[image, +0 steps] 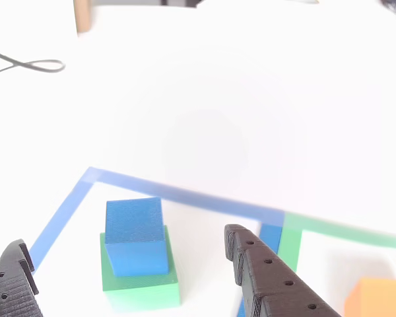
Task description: Tower of hanoi
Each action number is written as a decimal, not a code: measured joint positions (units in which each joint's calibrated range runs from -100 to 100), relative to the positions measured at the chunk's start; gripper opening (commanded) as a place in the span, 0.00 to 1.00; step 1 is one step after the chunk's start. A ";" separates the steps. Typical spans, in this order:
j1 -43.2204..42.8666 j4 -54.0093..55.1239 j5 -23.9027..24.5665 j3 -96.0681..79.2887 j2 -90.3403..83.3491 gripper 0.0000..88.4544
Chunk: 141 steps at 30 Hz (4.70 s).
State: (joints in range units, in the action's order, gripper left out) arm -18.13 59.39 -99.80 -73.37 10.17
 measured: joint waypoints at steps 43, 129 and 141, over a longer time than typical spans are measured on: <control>-2.46 3.93 0.00 11.49 13.34 0.14; 34.14 -146.63 0.59 83.46 -50.57 0.03; 41.42 -123.60 0.59 46.91 -60.95 0.04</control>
State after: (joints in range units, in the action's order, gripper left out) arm 23.29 -64.21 -99.21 -26.46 -50.78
